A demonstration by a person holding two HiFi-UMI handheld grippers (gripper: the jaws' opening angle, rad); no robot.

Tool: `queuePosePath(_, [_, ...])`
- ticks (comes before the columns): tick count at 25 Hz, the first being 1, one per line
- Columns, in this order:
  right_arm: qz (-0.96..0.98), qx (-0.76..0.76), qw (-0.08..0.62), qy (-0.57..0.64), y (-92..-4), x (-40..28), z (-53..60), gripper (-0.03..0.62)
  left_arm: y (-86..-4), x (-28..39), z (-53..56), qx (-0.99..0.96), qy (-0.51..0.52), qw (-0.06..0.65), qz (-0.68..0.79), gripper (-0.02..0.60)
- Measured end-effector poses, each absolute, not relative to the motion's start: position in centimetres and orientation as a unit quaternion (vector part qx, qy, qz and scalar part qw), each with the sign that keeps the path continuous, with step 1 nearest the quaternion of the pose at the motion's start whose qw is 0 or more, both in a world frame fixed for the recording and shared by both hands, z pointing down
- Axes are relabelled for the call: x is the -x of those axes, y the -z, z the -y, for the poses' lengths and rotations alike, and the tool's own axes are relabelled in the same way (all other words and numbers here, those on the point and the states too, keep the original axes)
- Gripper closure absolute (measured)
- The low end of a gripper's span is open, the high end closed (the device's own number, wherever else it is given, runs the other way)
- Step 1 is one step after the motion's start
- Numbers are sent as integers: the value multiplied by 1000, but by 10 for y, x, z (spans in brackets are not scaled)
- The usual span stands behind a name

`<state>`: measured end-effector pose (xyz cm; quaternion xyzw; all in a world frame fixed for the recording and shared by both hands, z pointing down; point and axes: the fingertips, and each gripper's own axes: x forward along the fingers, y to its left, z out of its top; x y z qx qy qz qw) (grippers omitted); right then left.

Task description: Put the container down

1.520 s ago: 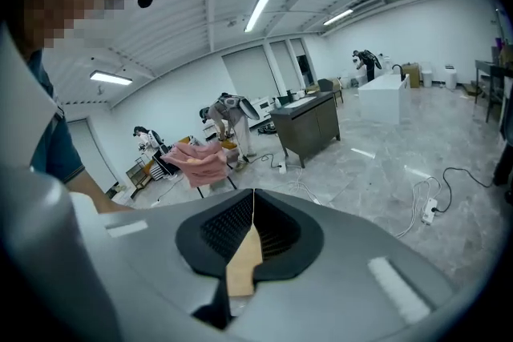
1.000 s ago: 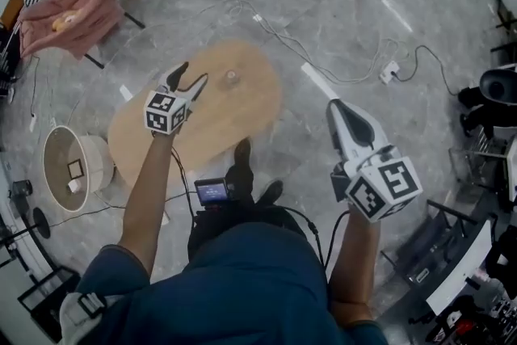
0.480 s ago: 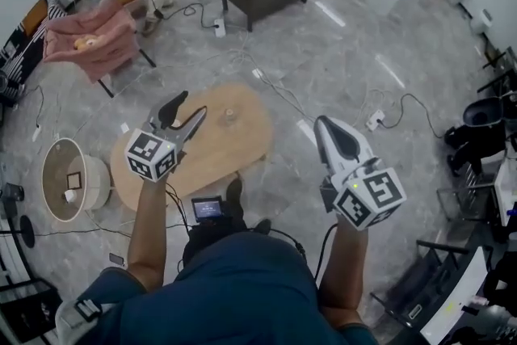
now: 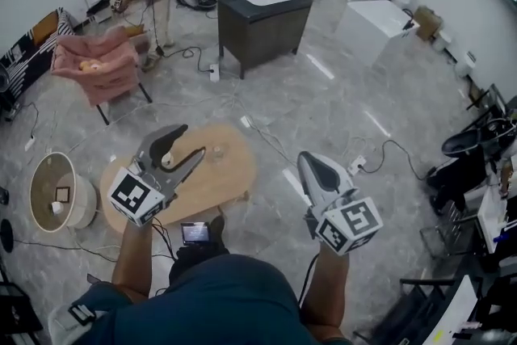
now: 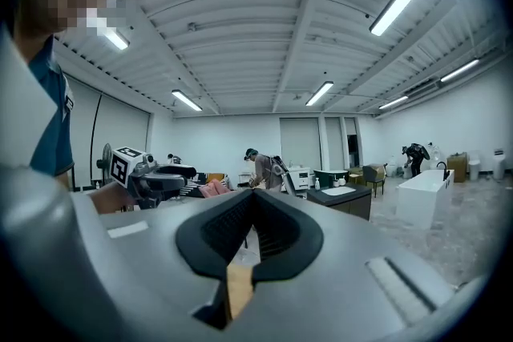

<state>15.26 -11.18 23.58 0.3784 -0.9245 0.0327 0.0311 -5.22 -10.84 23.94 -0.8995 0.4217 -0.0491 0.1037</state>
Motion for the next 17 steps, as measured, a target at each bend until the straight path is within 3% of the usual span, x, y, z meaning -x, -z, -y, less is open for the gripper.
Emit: queuePosePath(17, [918,-395,13,-30,-226,-205,85,588,-230,-10,76,913,68,107,-389,362])
